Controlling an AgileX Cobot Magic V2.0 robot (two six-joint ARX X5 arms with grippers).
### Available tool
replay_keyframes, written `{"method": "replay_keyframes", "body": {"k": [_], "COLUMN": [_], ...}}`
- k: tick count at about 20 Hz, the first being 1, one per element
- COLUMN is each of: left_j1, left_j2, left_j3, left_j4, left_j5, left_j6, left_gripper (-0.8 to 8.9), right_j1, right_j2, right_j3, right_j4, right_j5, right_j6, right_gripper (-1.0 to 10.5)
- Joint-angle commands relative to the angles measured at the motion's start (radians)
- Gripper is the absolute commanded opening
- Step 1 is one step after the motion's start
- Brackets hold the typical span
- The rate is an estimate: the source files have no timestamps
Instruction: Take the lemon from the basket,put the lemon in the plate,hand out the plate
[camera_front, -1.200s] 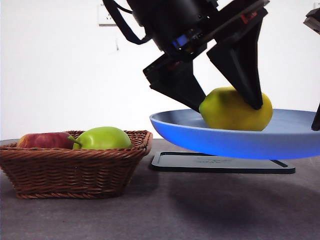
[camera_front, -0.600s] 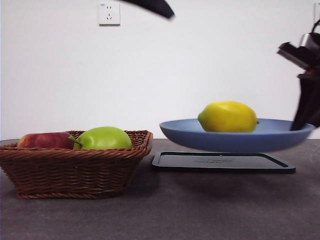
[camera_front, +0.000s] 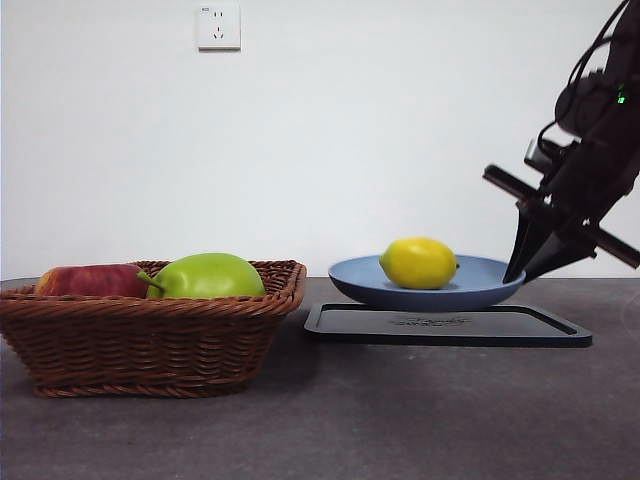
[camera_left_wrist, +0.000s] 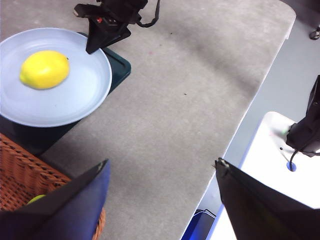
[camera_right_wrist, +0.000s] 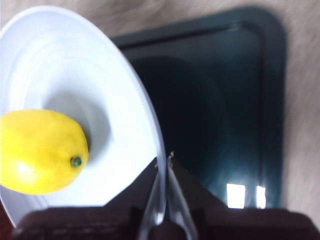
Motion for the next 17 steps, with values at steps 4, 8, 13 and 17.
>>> {"method": "replay_keyframes", "body": {"k": [4,8,13,17], "left_j1": [-0.008,-0.008,-0.008,-0.008], "left_j2": [0.010,0.010,0.010,0.010], "left_j3": [0.015,0.015,0.015,0.015], "left_j4": [0.007,0.007,0.006,0.010], "left_j5": [-0.020,-0.028,-0.046,-0.095], "left_j6": [-0.006,-0.006,-0.005,0.002], "left_gripper": [3.63,3.63,3.63,3.63], "right_j1": [-0.006,-0.006,-0.006,-0.006], "right_j2": [0.075,0.077,0.074,0.004], "right_j3": [0.038,0.038,0.038,0.038], "right_j4": [0.044,0.023,0.026,-0.012], "right_j5": [-0.004,0.018,0.013,0.015], "right_j6": [0.040,0.039,0.013,-0.030], "right_gripper": [0.0,0.6,2.0,2.6]}}
